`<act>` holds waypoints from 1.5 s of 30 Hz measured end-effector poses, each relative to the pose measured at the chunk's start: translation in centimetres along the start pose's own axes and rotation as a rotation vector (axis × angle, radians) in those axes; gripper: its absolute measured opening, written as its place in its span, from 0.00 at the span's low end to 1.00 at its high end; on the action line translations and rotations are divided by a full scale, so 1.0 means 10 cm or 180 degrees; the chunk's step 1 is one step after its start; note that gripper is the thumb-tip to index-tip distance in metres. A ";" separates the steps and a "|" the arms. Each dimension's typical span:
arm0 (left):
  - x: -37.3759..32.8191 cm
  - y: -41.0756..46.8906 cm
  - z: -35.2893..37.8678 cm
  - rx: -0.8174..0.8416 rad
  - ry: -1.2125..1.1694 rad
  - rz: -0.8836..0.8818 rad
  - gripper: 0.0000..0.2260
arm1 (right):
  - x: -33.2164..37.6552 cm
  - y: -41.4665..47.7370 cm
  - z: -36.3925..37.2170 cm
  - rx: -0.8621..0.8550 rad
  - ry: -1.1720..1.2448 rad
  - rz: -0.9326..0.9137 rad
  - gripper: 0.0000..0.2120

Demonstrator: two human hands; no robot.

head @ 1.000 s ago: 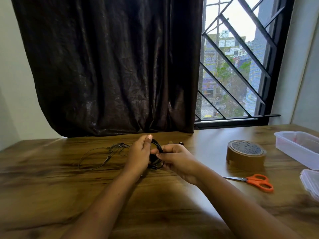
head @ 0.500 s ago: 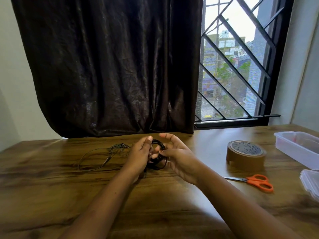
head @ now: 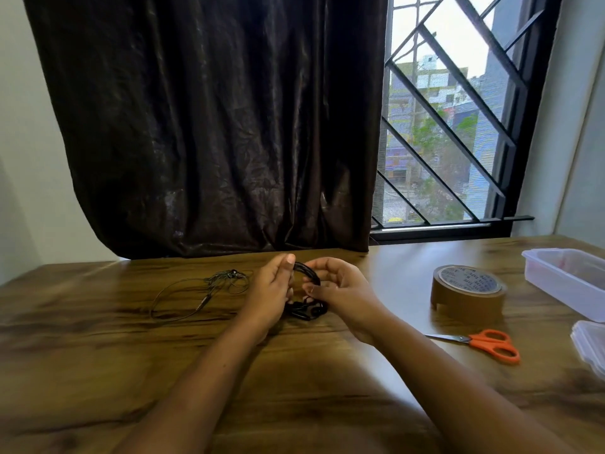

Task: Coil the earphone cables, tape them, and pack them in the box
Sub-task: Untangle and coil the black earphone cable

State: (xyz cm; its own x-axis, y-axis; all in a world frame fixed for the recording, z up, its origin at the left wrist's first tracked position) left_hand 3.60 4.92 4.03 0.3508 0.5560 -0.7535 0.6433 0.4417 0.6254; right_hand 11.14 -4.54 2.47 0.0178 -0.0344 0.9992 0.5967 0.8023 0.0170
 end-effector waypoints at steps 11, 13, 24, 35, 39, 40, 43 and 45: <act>-0.05 -0.02 0.10 0.0287 0.0095 0.0151 0.11 | 0.06 -0.07 0.15 0.0651 0.0891 0.0044 0.23; -0.09 -0.02 0.11 0.0328 0.0084 0.0259 0.11 | 0.06 -0.07 0.14 0.0647 0.0919 0.0054 0.23; -0.14 -0.02 0.04 0.0355 0.0432 0.0397 0.12 | 0.07 -0.06 0.16 0.0287 -0.0184 -0.0209 0.23; -0.02 -0.02 0.02 0.0056 0.0062 -0.0147 0.14 | -0.08 -0.01 0.06 -0.0026 -0.1094 0.0090 0.11; 0.10 -0.07 0.02 -0.0040 -0.0307 -0.0637 0.13 | -0.10 0.04 -0.06 -0.0175 -0.0940 0.0160 0.11; 0.15 -0.10 0.03 -0.0082 -0.0466 -0.0840 0.13 | -0.12 0.05 -0.10 -0.0225 -0.0796 0.0260 0.12; 0.27 -0.22 0.08 -0.0202 -0.0942 -0.1529 0.08 | -0.17 0.06 -0.24 -0.0453 -0.0463 0.0460 0.13; 0.30 -0.28 0.12 -0.0171 -0.1023 -0.1784 0.07 | -0.19 0.07 -0.32 -0.0643 -0.0575 0.0511 0.09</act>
State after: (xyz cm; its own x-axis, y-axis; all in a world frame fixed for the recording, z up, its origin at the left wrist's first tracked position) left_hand 3.71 4.51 -0.27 0.1632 -0.0040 -0.9866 0.7560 0.6430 0.1225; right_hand 14.11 -5.81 0.45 -0.0073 0.2040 0.9789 0.7454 0.6537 -0.1307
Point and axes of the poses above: each hand's wrist, its own y-axis towards the middle knuckle, its own z-axis out of the palm, x = y × z, the point moved 9 cm from there along y, towards the middle knuckle, and after that the axes turned 15 degrees about z, right-handed, at the moved point
